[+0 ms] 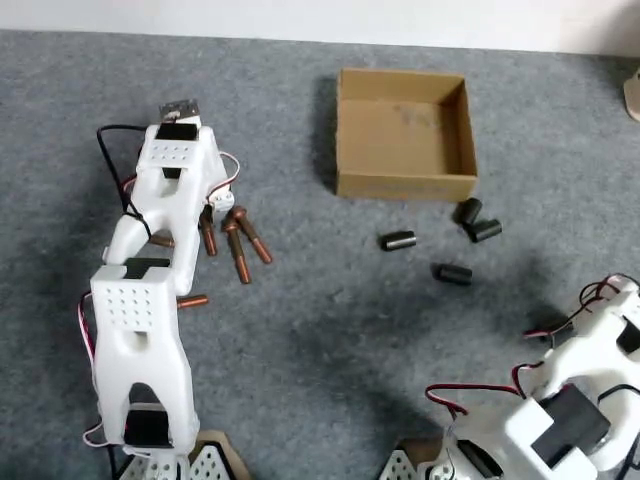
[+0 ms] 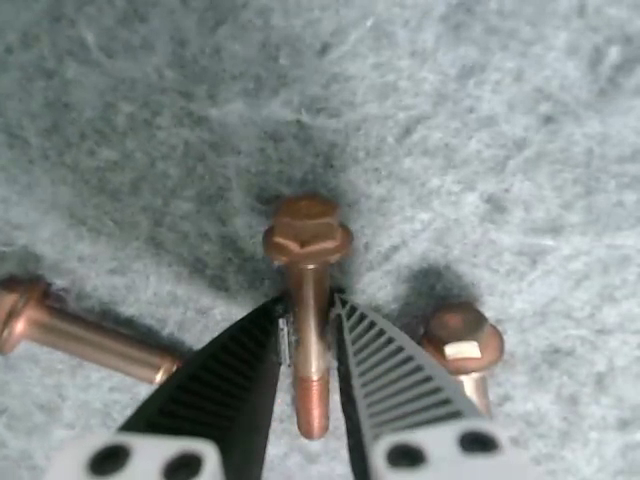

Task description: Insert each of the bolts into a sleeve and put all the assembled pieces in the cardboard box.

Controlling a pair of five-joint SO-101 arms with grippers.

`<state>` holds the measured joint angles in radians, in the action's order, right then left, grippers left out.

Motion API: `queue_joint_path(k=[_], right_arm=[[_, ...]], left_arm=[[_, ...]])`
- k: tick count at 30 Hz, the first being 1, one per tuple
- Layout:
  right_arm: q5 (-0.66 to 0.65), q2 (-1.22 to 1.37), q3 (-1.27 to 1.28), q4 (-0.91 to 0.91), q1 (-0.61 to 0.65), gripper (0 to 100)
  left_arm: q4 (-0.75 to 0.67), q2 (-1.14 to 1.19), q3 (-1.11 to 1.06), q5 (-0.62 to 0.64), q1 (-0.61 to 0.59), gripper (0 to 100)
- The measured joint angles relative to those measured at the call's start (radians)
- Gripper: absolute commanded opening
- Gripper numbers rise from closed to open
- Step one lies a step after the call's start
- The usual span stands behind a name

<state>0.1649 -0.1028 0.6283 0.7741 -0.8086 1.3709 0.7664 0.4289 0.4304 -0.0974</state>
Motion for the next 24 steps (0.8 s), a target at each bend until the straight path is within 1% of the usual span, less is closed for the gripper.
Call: queue_joint_path(k=[5, 8, 18, 24], right_arm=[[0.005, 0.008, -0.11, 0.147, 0.021, 12.2], [0.005, 0.008, -0.153, 0.198, 0.041, 12.2], [0.008, 0.008, -0.146, 0.213, 0.126, 12.2], [0.023, 0.008, -0.133, 0.213, 0.135, 12.2]], left_arm=[[0.0, 0.0, 0.0, 0.0, 0.0, 1], [0.0, 0.0, 0.0, 0.0, 0.0, 1], [0.0, 0.0, 0.0, 0.0, 0.0, 1], [0.0, 0.0, 0.0, 0.0, 0.0, 1]])
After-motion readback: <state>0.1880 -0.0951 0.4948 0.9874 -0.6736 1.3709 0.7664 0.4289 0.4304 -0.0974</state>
